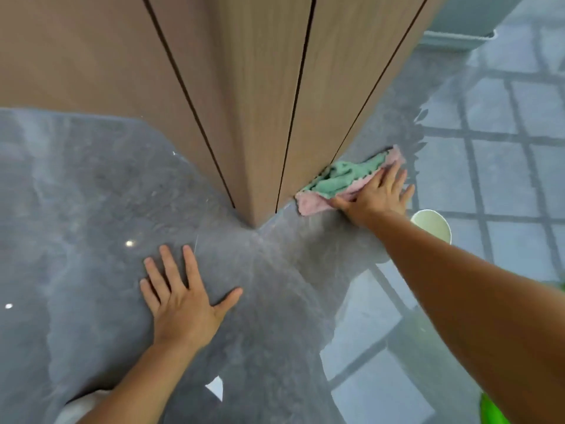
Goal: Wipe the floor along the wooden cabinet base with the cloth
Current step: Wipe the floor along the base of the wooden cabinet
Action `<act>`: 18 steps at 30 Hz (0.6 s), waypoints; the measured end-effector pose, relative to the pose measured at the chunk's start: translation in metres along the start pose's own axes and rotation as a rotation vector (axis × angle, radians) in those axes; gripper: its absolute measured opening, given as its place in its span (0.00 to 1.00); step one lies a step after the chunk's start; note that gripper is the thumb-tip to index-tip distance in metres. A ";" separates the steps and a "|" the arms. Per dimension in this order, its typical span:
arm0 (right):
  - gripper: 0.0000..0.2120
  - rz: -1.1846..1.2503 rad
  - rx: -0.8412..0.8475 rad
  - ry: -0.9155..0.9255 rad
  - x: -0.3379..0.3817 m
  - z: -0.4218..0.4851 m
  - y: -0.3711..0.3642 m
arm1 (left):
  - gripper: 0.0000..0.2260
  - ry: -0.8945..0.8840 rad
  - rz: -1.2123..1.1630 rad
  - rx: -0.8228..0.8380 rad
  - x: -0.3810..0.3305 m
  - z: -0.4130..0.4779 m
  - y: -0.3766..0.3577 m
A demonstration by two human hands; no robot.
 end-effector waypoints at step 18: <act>0.45 -0.071 -0.066 0.271 0.057 -0.076 -0.039 | 0.55 -0.001 -0.077 -0.014 -0.002 -0.003 0.011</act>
Point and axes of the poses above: each hand's wrist, its own z-axis towards the middle knuckle, its own y-axis out of the back of the hand, x = y × z, the point moved 4 cm from there along z, towards the middle knuckle, and after that the axes turned 9 degrees about -y, right-handed, at the moved point
